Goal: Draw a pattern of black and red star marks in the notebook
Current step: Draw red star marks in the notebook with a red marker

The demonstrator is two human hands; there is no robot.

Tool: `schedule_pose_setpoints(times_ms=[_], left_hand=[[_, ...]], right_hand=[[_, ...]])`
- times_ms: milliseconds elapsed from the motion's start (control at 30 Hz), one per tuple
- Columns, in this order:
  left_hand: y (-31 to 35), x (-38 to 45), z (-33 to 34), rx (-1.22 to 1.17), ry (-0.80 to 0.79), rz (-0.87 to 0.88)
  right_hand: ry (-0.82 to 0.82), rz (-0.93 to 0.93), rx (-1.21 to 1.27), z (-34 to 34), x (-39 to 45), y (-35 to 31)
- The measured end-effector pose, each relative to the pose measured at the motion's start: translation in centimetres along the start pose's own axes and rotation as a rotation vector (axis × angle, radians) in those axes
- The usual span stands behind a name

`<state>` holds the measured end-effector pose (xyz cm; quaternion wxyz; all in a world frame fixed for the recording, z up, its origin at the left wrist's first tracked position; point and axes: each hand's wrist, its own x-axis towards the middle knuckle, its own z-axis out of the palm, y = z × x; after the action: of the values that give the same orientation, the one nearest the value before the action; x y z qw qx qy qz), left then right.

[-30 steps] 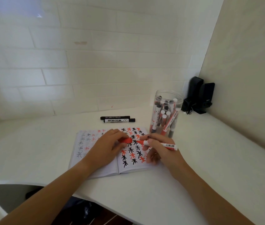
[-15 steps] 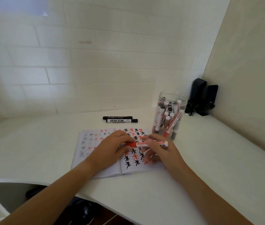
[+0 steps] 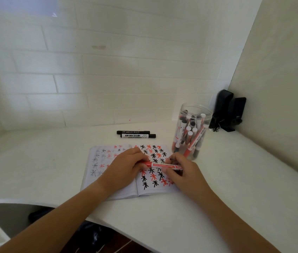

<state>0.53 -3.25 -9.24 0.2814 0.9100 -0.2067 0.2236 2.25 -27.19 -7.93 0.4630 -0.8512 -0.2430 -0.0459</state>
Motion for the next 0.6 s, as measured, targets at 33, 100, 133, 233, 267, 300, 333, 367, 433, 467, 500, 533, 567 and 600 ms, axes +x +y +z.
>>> schedule_pose_setpoints(times_ms=[33,100,133,233,267,300,333,367,433,467,500,533,567,600], left_hand=[[0.0,0.0,0.0,0.005,-0.002,0.004],[-0.1,0.0,0.0,0.007,0.000,0.007],[-0.1,0.0,0.0,0.005,0.005,0.009],[-0.1,0.0,0.0,-0.004,0.017,0.017],[-0.1,0.1,0.0,-0.001,0.017,0.022],[-0.2,0.0,0.0,0.004,0.016,0.028],[-0.1,0.0,0.0,0.008,0.014,0.033],[-0.1,0.0,0.1,0.011,0.010,0.040],[-0.1,-0.1,0.1,0.016,0.010,0.048],[-0.1,-0.1,0.1,0.014,0.014,0.049],[-0.2,0.0,0.1,0.011,0.026,0.045],[-0.3,0.1,0.2,0.008,0.040,0.034],[-0.3,0.2,0.2,0.007,0.048,0.017],[-0.4,0.3,0.2,0.020,0.055,0.004]], right_hand=[[0.020,-0.032,-0.041,0.1,0.0,-0.2],[0.041,-0.073,-0.083,0.4,0.1,-0.5],[0.050,-0.089,-0.095,0.5,0.2,-0.6],[0.074,-0.115,-0.115,0.9,0.2,-0.5],[0.077,-0.109,-0.111,0.9,0.2,-0.5],[0.073,-0.093,-0.098,1.0,0.2,-0.5],[0.066,-0.077,-0.083,1.0,0.2,-0.5],[0.062,-0.063,-0.076,1.0,0.2,-0.6],[0.068,-0.050,-0.077,0.9,0.1,-0.8],[0.071,-0.044,-0.071,0.8,0.1,-0.8],[0.069,-0.039,-0.057,0.8,0.1,-0.9],[0.067,-0.044,-0.038,0.9,0.1,-1.0],[0.067,-0.053,-0.014,1.0,0.1,-1.2],[0.076,-0.053,0.034,1.1,0.2,-1.3]])
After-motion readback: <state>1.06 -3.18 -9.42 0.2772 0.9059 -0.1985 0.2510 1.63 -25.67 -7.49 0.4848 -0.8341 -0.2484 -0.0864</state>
